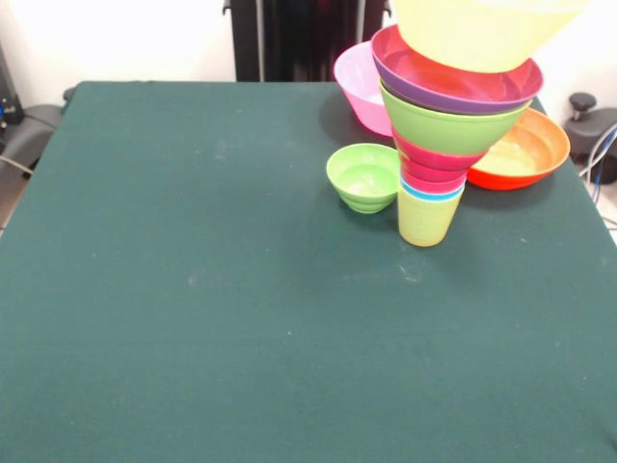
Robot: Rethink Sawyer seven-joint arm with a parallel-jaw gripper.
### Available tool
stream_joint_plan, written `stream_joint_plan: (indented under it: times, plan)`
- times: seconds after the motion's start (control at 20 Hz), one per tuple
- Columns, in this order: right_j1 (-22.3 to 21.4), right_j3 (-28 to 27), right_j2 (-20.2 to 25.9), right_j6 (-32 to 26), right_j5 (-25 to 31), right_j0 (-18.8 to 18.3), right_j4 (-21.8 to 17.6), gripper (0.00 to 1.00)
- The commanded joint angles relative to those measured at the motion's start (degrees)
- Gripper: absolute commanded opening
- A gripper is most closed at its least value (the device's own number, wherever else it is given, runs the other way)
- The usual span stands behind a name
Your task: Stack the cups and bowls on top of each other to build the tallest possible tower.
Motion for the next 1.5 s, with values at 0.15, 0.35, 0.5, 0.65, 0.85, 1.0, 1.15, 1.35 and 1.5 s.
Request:
stream_joint_plan:
  times: [0.15, 0.35, 0.5, 0.65, 0.85, 1.0, 1.15, 1.35, 1.5]
  plan:
    - [5.0, 1.1, -1.7, 10.6, -4.9, 1.7, -2.0, 0.00]
    - [5.5, 1.2, -2.5, 10.2, -5.8, 2.3, -2.2, 0.00]
    - [5.7, 1.1, -2.9, 9.8, -6.0, 2.3, -2.2, 0.00]
    - [6.1, 0.9, -3.7, 9.3, -6.6, 2.8, -2.2, 0.00]
    - [6.4, 0.9, -4.2, 9.0, -7.1, 3.0, -2.6, 0.00]
    - [6.8, 0.9, -4.6, 8.7, -7.4, 2.9, -2.9, 0.00]
    - [7.0, 0.7, -5.0, 8.5, -7.5, 2.8, -3.3, 0.00]
    - [7.2, 0.8, -5.1, 8.7, -7.8, 2.8, -3.8, 0.00]
    - [7.2, 0.7, -5.5, 8.8, -7.9, 3.0, -4.0, 0.00]
